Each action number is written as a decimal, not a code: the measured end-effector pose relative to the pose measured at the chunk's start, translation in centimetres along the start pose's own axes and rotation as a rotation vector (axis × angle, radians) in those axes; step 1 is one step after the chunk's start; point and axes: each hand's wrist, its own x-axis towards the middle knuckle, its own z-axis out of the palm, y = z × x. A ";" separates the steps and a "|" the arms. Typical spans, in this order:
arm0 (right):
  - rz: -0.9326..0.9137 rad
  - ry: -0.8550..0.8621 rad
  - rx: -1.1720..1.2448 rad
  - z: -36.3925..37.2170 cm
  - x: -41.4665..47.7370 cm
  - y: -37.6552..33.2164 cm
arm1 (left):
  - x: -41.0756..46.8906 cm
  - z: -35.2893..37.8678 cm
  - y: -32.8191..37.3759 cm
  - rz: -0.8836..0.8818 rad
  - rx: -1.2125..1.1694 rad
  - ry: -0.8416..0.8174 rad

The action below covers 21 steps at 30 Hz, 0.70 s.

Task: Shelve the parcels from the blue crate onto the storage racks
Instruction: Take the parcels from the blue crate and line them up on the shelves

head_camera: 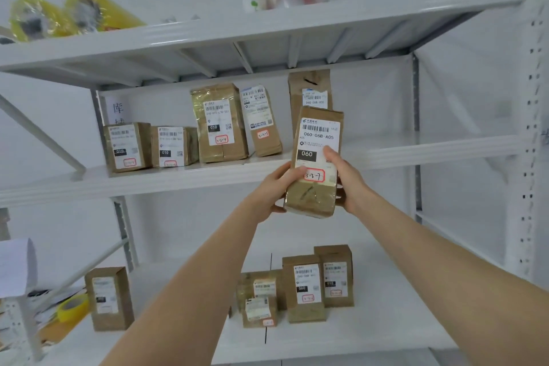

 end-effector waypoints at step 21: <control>-0.301 0.025 -0.292 -16.7 7.7 -13.3 | 11.5 16.9 13.2 0.331 -0.237 0.163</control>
